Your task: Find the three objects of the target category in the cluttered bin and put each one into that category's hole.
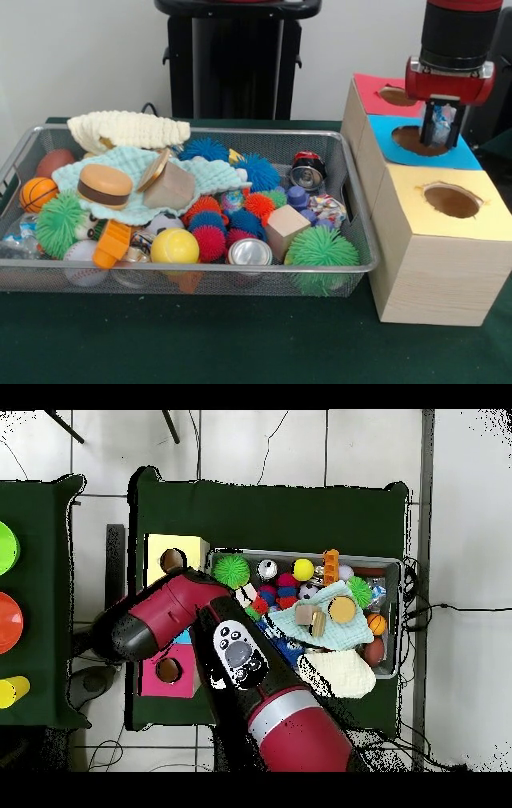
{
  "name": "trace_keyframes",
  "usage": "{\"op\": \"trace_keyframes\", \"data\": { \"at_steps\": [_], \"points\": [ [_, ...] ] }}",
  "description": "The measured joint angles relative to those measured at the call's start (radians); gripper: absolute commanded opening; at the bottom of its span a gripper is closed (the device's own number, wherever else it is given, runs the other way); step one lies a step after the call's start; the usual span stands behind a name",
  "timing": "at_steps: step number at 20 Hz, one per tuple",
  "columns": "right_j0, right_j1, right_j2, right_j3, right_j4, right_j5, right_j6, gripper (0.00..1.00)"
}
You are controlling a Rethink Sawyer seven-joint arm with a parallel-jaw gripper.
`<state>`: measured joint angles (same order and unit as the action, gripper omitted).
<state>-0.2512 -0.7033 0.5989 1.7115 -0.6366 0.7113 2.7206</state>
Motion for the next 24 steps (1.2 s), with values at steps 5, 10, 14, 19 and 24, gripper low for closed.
{"op": "trace_keyframes", "data": {
  "at_steps": [5,10,14,19,24],
  "points": [
    [0.017,-0.004,-0.021,0.000,0.000,-0.021,0.000,0.00],
    [0.031,-0.009,-0.037,0.000,0.000,-0.033,0.000,0.00],
    [0.042,-0.012,-0.054,0.000,0.001,-0.044,0.000,0.00],
    [0.051,-0.015,-0.068,0.000,0.005,-0.049,0.000,0.00],
    [0.051,-0.015,-0.068,0.000,0.007,-0.053,0.000,0.00]
  ]
}}
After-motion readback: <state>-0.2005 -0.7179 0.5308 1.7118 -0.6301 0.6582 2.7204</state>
